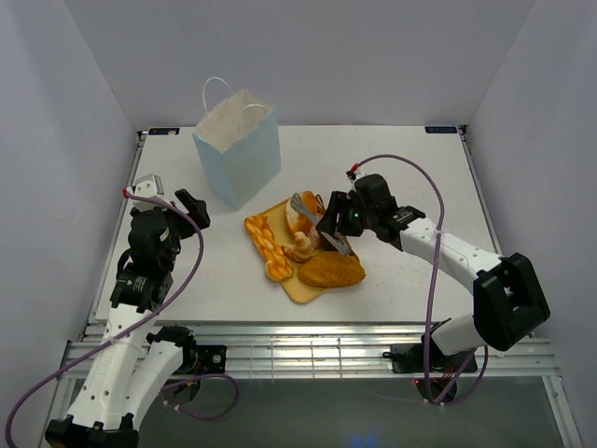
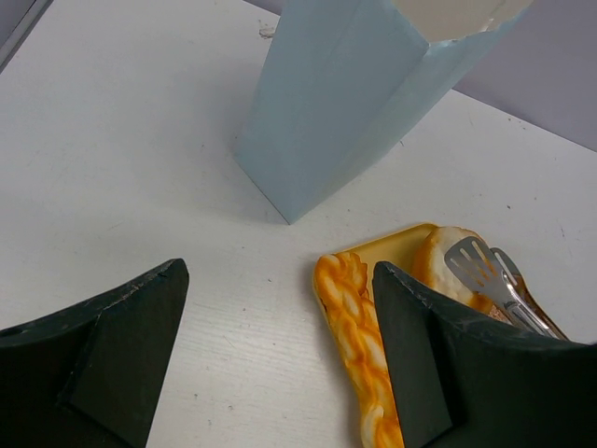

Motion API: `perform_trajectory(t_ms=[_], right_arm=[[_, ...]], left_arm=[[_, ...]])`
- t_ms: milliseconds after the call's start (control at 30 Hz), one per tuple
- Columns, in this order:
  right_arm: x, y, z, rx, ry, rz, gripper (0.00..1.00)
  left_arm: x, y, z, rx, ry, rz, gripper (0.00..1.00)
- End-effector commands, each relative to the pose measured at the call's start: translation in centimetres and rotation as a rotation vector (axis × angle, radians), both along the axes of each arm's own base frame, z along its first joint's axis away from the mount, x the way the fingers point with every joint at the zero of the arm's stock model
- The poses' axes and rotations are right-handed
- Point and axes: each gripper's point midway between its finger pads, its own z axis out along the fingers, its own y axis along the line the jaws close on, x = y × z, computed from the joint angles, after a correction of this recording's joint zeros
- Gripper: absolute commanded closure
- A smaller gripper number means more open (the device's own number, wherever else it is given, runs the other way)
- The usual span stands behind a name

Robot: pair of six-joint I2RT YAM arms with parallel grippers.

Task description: Place the fake bread into the paper bag

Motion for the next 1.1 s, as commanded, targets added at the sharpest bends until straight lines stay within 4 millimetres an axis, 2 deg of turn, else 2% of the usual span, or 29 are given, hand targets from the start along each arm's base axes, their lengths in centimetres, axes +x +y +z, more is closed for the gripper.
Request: perform_trajectory(t_ms=[0,200,467,733,933,967,1067], right_arm=[[0.9,1.0,1.4,0.057,-0.038,0.011,0.43],[1.0,1.2,2.6,0.071,-0.064,0.022,0.59],[1.0,1.1,5.5,0.094,-0.117,0.033,0.68],[1.3,1.1,11.0,0.134,-0.215,0.046,0.73],[0.9,1.2,14.4,0.168,-0.264,0.067,0.74],[1.0,1.3,15.8,0.179,-0.289,0.071,0.75],[0.8,1.3,17.9,0.182,-0.318,0.090,0.75]], left_arm=[[-0.1,0.0,1.1,-0.001,-0.031,-0.008,0.10],[-0.1,0.0,1.1,0.000,-0.034,-0.008,0.10],[-0.1,0.1,1.1,0.001,-0.033,-0.004,0.10],[-0.1,0.1,1.1,0.002,-0.033,-0.001,0.10],[-0.1,0.2,1.0,0.003,-0.031,0.005,0.10],[-0.1,0.3,1.0,0.004,-0.032,0.008,0.10],[-0.2,0.4,1.1,0.004,-0.036,0.013,0.10]])
